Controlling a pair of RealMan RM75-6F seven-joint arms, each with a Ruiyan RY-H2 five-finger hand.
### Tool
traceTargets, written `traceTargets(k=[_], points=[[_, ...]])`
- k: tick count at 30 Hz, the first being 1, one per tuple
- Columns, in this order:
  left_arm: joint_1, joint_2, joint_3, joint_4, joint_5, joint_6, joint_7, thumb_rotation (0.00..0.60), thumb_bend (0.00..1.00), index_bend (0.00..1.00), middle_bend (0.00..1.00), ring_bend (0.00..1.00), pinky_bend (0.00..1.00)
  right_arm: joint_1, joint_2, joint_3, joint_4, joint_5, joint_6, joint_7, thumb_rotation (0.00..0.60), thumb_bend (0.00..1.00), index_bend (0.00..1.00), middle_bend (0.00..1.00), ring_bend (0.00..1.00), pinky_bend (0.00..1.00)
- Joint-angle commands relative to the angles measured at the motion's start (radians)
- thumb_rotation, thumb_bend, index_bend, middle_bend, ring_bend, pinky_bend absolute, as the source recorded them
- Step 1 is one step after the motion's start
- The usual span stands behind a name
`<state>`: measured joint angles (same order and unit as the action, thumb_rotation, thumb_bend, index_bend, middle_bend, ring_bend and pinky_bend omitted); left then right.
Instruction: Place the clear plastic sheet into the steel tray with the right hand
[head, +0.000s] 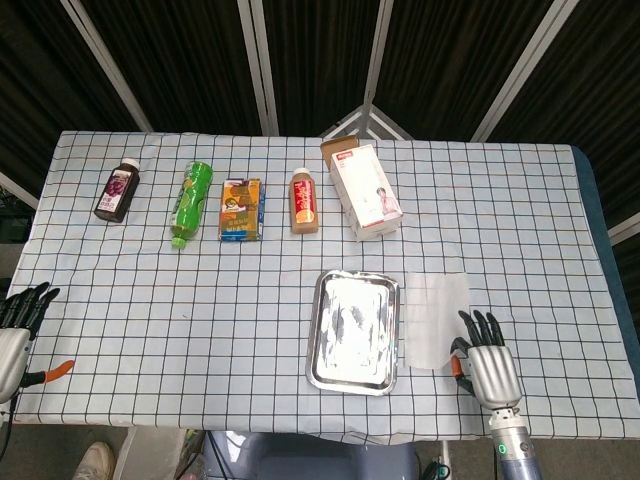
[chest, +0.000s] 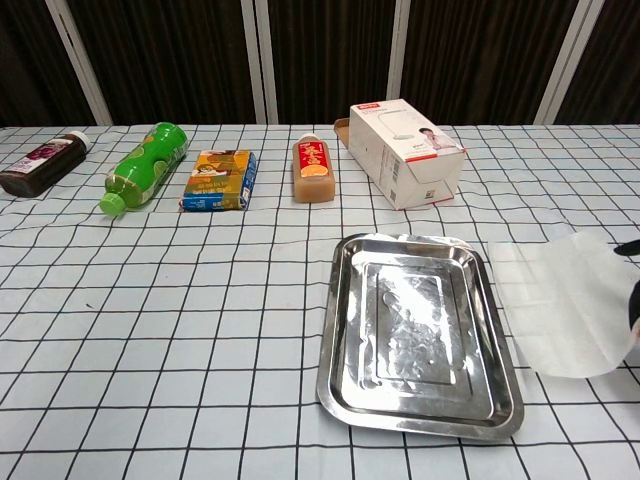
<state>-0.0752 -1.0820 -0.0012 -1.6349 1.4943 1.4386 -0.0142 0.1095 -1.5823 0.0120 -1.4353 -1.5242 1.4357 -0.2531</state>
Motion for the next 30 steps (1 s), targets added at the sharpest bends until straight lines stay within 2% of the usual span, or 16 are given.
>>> traceTargets(k=[1, 10, 15, 20, 30], points=[[0.0, 0.0, 0.0, 0.0, 0.0, 0.0, 0.0, 0.6, 0.0, 0.0, 0.0, 0.0, 0.0, 0.009, 0.013, 0.008, -0.029, -0.032, 0.024, 0.007, 0.6, 0.56, 0.58, 0.15, 0.0, 0.0], [0.0, 0.0, 0.0, -0.001, 0.001, 0.0, 0.001, 0.6, 0.0, 0.0, 0.0, 0.0, 0.0, 0.049, 0.042, 0.057, -0.182, -0.116, 0.077, -0.008, 0.6, 0.56, 0.59, 0.15, 0.0, 0.0], [-0.001, 0.0, 0.0, 0.001, 0.001, -0.001, -0.001, 0.6, 0.0, 0.0, 0.0, 0.0, 0.0, 0.084, 0.05, 0.089, -0.324, -0.149, 0.067, -0.064, 0.6, 0.56, 0.61, 0.16, 0.0, 0.0], [-0.001, 0.0, 0.001, 0.003, 0.002, -0.002, -0.003, 0.6, 0.0, 0.0, 0.0, 0.0, 0.0, 0.118, 0.03, 0.107, -0.41, -0.178, 0.042, -0.135, 0.6, 0.56, 0.61, 0.16, 0.0, 0.0], [-0.003, -0.001, -0.002, 0.006, -0.002, -0.004, 0.0, 0.6, 0.0, 0.0, 0.0, 0.0, 0.0, 0.173, -0.045, 0.151, -0.481, -0.145, -0.017, -0.209, 0.6, 0.56, 0.61, 0.17, 0.0, 0.0]])
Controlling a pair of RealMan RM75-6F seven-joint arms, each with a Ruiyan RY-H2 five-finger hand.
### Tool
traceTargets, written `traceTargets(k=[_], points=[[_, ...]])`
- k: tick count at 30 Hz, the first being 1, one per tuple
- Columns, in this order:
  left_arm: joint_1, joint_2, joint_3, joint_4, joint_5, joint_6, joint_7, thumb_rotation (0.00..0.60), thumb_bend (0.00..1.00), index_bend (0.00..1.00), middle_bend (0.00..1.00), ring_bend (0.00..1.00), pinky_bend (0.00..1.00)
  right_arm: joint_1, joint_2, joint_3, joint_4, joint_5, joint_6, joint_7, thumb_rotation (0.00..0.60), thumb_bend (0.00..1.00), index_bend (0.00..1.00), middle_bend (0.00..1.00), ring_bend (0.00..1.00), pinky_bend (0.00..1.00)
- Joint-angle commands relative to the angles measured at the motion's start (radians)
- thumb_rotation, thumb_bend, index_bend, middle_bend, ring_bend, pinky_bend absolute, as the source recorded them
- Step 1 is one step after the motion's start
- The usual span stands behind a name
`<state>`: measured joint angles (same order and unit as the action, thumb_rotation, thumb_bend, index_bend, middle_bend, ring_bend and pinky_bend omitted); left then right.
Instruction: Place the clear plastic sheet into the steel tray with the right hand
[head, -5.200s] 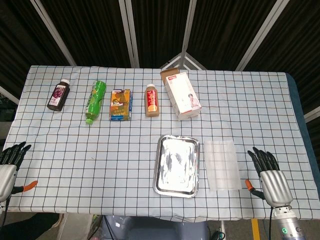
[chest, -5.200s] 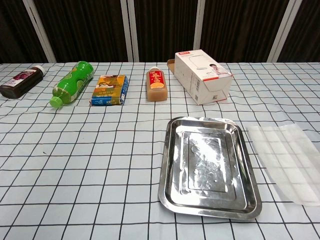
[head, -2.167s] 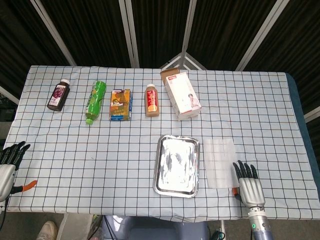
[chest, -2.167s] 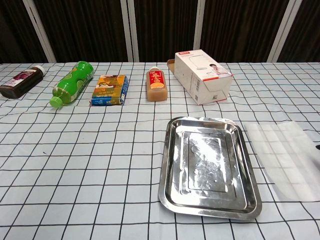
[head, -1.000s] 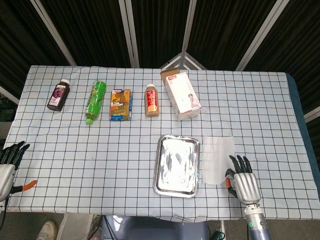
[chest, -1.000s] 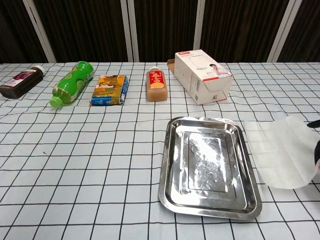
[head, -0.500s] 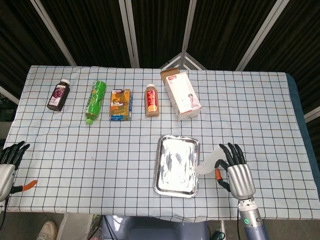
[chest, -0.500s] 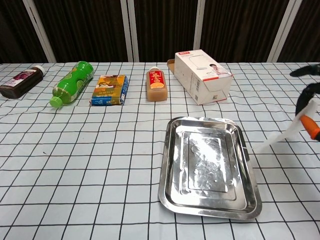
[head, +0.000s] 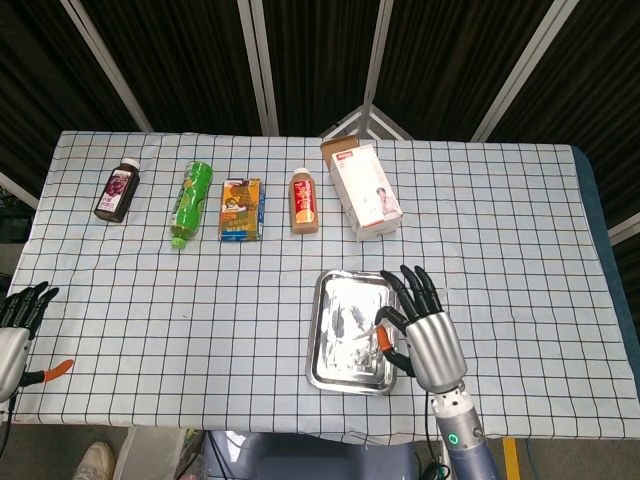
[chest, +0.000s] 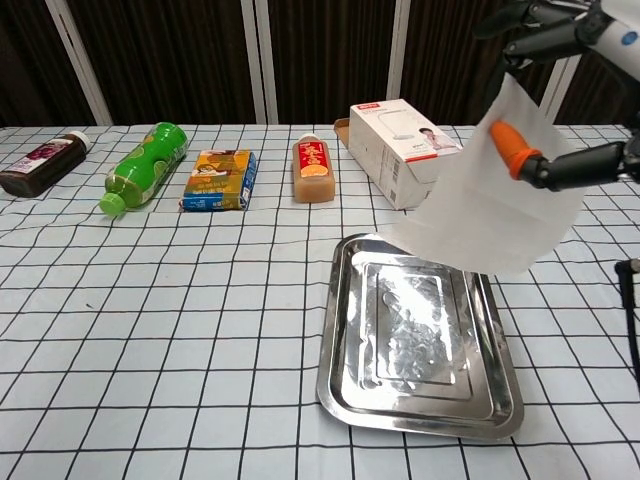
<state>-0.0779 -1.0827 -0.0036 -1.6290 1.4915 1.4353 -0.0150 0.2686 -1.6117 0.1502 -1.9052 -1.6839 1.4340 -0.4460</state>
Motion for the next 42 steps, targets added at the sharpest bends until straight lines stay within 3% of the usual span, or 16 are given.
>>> traceTargets(k=[1, 7, 16, 21, 31, 42], points=[[-0.001, -0.001, 0.001, 0.001, 0.001, -0.002, 0.002, 0.6, 0.0, 0.0, 0.0, 0.0, 0.0, 0.019, -0.022, 0.017, -0.015, 0.022, -0.022, -0.021, 0.6, 0.56, 0.61, 0.17, 0.0, 0.0], [-0.002, -0.001, 0.001, 0.001, -0.001, -0.006, 0.003, 0.6, 0.0, 0.0, 0.0, 0.0, 0.0, 0.017, -0.055, 0.005, -0.047, 0.053, -0.023, -0.038, 0.6, 0.56, 0.61, 0.17, 0.0, 0.0], [-0.001, 0.0, 0.003, 0.0, 0.007, 0.001, 0.004, 0.6, 0.0, 0.0, 0.0, 0.0, 0.0, -0.068, -0.089, -0.131, 0.019, 0.106, 0.018, 0.03, 0.6, 0.56, 0.61, 0.17, 0.0, 0.0], [0.0, -0.001, 0.0, -0.001, 0.001, 0.001, 0.004, 0.6, 0.0, 0.0, 0.0, 0.0, 0.0, -0.084, -0.126, -0.179, 0.089, 0.111, 0.003, 0.047, 0.6, 0.56, 0.61, 0.17, 0.0, 0.0], [-0.002, 0.0, -0.001, 0.0, -0.003, -0.003, -0.003, 0.6, 0.0, 0.0, 0.0, 0.0, 0.0, -0.09, -0.187, -0.205, 0.176, 0.13, -0.037, 0.033, 0.6, 0.56, 0.61, 0.17, 0.0, 0.0], [-0.002, 0.0, 0.0, 0.002, 0.001, -0.002, -0.003, 0.6, 0.0, 0.0, 0.0, 0.0, 0.0, -0.087, -0.168, -0.219, 0.201, 0.162, -0.085, 0.013, 0.6, 0.56, 0.61, 0.17, 0.0, 0.0]])
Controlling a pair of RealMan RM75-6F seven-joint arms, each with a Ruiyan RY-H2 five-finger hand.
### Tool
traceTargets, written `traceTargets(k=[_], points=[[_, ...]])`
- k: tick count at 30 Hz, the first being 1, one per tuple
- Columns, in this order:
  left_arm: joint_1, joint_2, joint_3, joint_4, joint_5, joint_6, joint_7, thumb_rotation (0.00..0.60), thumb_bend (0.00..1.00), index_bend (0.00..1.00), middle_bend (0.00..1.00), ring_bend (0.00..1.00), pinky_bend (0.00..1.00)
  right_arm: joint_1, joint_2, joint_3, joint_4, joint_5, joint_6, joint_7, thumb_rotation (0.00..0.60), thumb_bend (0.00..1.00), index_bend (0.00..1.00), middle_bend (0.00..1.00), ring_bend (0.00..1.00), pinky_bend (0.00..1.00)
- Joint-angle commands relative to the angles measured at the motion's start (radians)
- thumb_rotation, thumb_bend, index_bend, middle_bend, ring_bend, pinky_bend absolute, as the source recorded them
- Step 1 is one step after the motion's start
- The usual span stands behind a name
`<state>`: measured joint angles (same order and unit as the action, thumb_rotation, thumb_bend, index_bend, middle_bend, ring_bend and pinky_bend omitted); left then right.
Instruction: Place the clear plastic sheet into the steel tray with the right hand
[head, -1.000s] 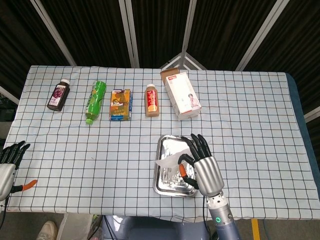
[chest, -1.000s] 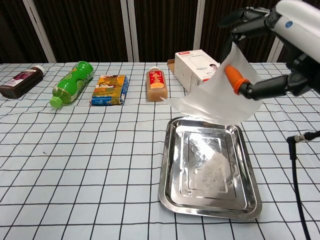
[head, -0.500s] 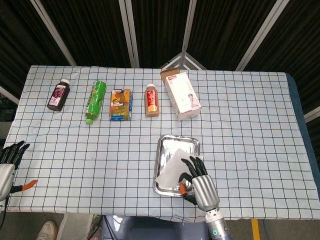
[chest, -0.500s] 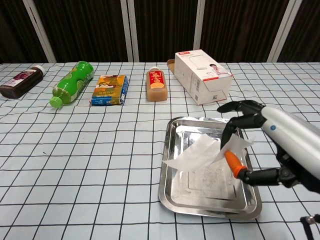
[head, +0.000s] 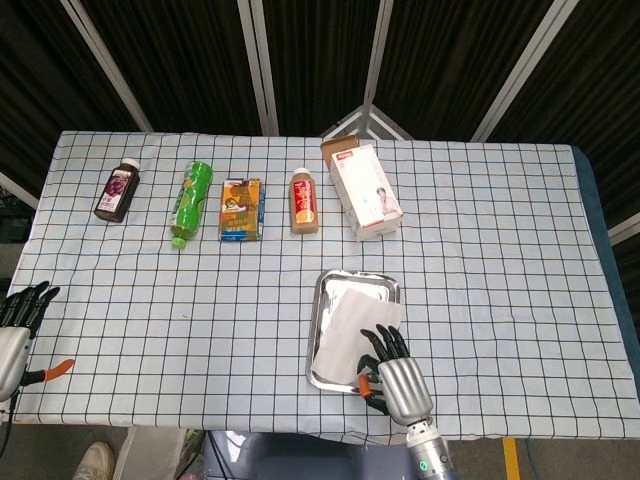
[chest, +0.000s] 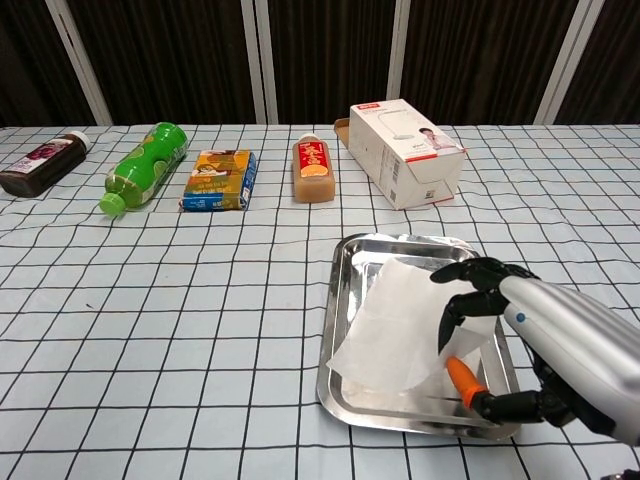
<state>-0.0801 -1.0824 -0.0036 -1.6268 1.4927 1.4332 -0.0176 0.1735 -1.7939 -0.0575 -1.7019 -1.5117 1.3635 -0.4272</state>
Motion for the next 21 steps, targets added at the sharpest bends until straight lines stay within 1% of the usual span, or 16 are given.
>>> traceTargets(k=[1, 5, 8, 13, 21], points=[[0.0, 0.0, 0.001, 0.0, 0.001, 0.0, 0.001, 0.6, 0.0, 0.0, 0.0, 0.0, 0.0, 0.012, 0.023, -0.017, -0.005, -0.02, -0.019, -0.011, 0.6, 0.56, 0.61, 0.17, 0.0, 0.0], [-0.001, -0.001, 0.001, 0.001, 0.003, 0.0, 0.003, 0.6, 0.0, 0.0, 0.0, 0.0, 0.0, 0.029, 0.055, -0.039, -0.008, -0.071, -0.032, -0.026, 0.6, 0.56, 0.62, 0.17, 0.0, 0.0], [0.001, -0.001, 0.002, -0.001, 0.006, 0.004, 0.004, 0.6, 0.0, 0.0, 0.0, 0.0, 0.0, 0.039, 0.059, -0.043, 0.002, -0.082, -0.049, -0.021, 0.6, 0.56, 0.62, 0.17, 0.0, 0.0], [0.001, 0.0, 0.001, 0.0, 0.001, 0.003, 0.0, 0.6, 0.0, 0.0, 0.0, 0.0, 0.0, 0.07, 0.066, -0.027, 0.042, -0.088, -0.093, -0.029, 0.6, 0.56, 0.62, 0.17, 0.0, 0.0], [-0.004, -0.001, -0.001, 0.003, -0.005, -0.009, -0.002, 0.6, 0.0, 0.0, 0.0, 0.0, 0.0, 0.1, 0.094, 0.004, 0.068, -0.045, -0.148, -0.01, 0.6, 0.56, 0.62, 0.17, 0.0, 0.0]])
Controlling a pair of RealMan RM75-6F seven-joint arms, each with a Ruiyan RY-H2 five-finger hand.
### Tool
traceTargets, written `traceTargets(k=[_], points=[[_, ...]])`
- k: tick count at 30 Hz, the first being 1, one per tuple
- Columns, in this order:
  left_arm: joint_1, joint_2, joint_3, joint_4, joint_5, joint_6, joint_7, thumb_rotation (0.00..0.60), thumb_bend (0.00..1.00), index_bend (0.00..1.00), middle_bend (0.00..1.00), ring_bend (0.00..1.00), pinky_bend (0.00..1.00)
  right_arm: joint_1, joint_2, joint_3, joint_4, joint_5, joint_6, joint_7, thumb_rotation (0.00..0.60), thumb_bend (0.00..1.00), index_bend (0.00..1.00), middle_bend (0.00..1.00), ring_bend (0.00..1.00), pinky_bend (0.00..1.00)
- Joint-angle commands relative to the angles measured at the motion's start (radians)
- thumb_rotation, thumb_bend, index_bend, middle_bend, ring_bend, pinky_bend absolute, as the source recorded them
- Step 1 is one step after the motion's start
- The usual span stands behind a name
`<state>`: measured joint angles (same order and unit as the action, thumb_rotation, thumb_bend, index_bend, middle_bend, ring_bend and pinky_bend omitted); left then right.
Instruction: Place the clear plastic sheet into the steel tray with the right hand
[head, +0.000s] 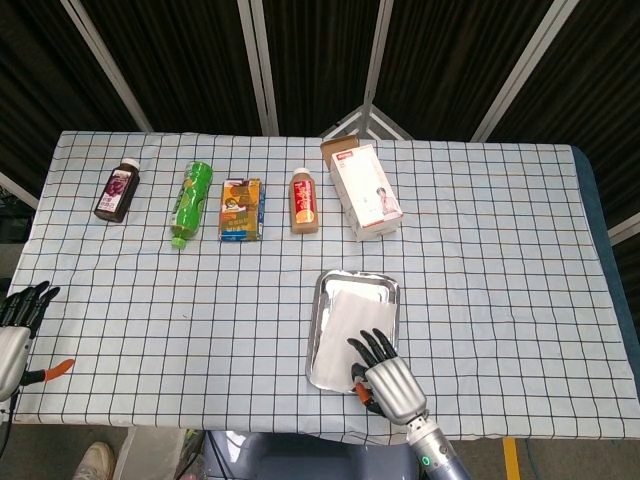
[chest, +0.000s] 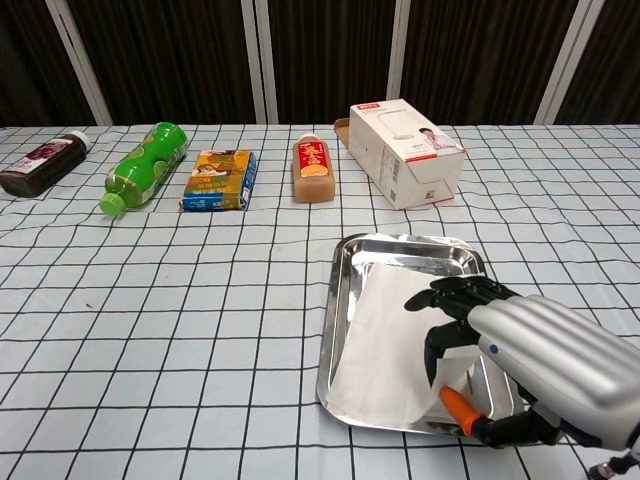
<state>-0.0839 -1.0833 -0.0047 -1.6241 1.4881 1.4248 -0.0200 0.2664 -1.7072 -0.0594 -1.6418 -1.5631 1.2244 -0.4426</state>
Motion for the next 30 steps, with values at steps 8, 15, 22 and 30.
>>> traceTargets(k=[8, 15, 22, 30], points=[[0.002, 0.001, -0.001, -0.003, -0.003, 0.004, -0.001, 0.6, 0.0, 0.0, 0.0, 0.0, 0.0, 0.042, 0.032, 0.004, 0.071, -0.017, -0.048, 0.059, 0.6, 0.56, 0.64, 0.17, 0.0, 0.0], [0.0, -0.001, 0.0, -0.003, 0.0, 0.002, 0.005, 0.6, 0.0, 0.0, 0.0, 0.0, 0.0, 0.055, 0.044, -0.011, 0.096, -0.071, -0.032, 0.122, 0.6, 0.56, 0.64, 0.17, 0.0, 0.0], [0.002, 0.001, -0.001, -0.004, -0.005, 0.003, 0.004, 0.6, 0.0, 0.0, 0.0, 0.0, 0.0, 0.077, 0.032, 0.001, 0.124, -0.07, -0.054, 0.15, 0.6, 0.56, 0.64, 0.17, 0.0, 0.0], [0.0, 0.001, -0.001, -0.005, -0.007, -0.002, 0.002, 0.6, 0.0, 0.0, 0.0, 0.0, 0.0, 0.079, 0.016, 0.006, 0.149, -0.063, -0.051, 0.167, 0.6, 0.56, 0.64, 0.17, 0.0, 0.0]])
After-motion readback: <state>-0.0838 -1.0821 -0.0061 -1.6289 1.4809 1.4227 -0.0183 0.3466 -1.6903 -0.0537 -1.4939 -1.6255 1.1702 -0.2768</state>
